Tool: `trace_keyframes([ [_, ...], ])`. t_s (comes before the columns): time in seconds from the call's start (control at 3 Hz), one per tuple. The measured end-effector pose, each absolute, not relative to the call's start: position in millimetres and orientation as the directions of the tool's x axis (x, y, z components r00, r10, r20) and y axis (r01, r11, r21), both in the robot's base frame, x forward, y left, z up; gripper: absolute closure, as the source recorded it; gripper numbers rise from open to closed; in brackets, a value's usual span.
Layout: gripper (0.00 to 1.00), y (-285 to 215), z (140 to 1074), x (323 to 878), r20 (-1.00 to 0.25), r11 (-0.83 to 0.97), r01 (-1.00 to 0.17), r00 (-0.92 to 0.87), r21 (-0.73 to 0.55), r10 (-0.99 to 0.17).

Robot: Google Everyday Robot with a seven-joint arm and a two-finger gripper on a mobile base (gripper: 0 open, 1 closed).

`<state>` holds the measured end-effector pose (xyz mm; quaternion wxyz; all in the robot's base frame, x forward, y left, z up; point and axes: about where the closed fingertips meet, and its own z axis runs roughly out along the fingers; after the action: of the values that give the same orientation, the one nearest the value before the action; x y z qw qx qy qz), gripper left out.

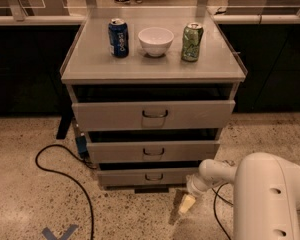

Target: Open bottom drawer

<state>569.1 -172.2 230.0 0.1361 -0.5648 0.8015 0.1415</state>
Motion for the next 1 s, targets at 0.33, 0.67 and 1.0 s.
trace_keyframes([
  [0.33,0.0,-171.5,229.6,577.1,-0.389,0.333,-0.942,-0.323,0.045,-0.863],
  [0.67,0.0,-171.5,229.5,577.1,-0.389,0.333,-0.942,-0.323,0.045,-0.863],
  [1.0,0.0,-187.7,231.7,603.0,-0.423,0.31,-0.949,-0.307,0.062,-0.853],
])
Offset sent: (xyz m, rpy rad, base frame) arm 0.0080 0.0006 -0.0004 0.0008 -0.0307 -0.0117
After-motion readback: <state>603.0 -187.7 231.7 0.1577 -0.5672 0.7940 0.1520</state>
